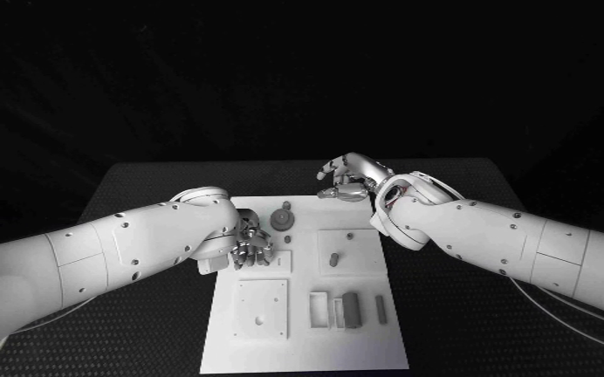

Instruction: Assemble the parts on the task board

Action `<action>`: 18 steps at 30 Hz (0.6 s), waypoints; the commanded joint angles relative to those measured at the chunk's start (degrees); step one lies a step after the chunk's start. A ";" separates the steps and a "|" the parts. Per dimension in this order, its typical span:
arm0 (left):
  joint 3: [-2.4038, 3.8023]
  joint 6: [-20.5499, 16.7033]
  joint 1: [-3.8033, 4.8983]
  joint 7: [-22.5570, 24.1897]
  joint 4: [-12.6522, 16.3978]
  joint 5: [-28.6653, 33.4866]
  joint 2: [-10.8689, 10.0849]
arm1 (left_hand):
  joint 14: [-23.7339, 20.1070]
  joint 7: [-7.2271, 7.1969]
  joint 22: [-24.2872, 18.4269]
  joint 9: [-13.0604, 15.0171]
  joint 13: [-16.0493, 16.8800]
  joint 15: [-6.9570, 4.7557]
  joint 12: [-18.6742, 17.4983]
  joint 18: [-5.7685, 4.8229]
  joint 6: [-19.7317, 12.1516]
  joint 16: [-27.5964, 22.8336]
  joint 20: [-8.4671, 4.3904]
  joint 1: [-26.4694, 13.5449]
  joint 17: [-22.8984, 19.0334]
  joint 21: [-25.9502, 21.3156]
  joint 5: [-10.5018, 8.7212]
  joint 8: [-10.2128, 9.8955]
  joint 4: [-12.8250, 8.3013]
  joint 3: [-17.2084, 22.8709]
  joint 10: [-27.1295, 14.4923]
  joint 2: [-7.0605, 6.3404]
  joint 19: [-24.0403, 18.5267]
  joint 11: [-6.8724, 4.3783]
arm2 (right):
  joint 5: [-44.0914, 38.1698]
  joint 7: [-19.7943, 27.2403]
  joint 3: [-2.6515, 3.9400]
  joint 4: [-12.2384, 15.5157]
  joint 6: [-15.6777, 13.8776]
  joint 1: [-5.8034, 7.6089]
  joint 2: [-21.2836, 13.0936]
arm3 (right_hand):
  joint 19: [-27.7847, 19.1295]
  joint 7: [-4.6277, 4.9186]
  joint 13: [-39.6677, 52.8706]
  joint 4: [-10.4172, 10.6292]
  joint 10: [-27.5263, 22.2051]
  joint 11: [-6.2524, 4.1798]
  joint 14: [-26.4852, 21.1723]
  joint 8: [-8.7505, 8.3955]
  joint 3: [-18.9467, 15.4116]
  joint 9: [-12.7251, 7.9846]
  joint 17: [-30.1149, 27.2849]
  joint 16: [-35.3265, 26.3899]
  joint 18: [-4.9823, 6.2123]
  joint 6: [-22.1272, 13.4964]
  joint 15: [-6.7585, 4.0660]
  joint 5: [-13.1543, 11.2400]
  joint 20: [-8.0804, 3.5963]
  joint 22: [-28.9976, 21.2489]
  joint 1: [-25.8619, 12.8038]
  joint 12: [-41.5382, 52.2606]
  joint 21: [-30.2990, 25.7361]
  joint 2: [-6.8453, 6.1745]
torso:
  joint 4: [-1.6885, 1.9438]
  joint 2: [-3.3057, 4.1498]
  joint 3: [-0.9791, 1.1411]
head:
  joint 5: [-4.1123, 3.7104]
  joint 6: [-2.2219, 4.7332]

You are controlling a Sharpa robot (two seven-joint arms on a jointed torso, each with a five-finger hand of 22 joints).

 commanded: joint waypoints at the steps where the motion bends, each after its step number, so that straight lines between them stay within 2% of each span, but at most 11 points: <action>1: -0.13 0.42 -0.36 0.61 0.01 -0.44 0.26 | -0.50 -3.15 0.39 -0.19 -0.09 -0.07 0.29 -0.40 3.85 0.31 -0.19 -0.05 -0.11 0.23 0.11 0.38 -0.08 0.38 -0.42 0.73 0.39 -0.51 | -0.01 0.14 0.03 0.01 0.63 0.01 0.05 | -0.34 0.85 -0.05 -0.33 -0.57 -0.02 -0.09 0.14 0.03 0.10 -0.08 0.15 0.83 -0.55 0.04 -0.07 0.13 0.78 0.03 0.27 0.05 0.67 | 0.00 0.00 0.01 | 0.00 -0.01; 18: -0.12 -0.49 -0.44 0.97 0.47 -2.48 0.16 | -0.53 -3.19 0.57 -0.21 -0.20 -0.14 0.66 -0.39 3.91 0.80 -0.25 0.06 -0.54 0.25 0.08 0.39 -0.22 0.43 -0.45 0.79 0.49 -0.55 | -0.01 0.09 0.03 -0.02 0.74 0.01 0.04 | -0.36 0.85 -0.09 -0.38 -0.58 -0.02 -0.12 0.14 0.00 0.10 -0.10 0.17 0.83 -0.55 0.03 -0.07 0.14 0.79 0.00 0.31 0.06 0.71 | 0.04 -0.03 0.00 | -0.06 0.14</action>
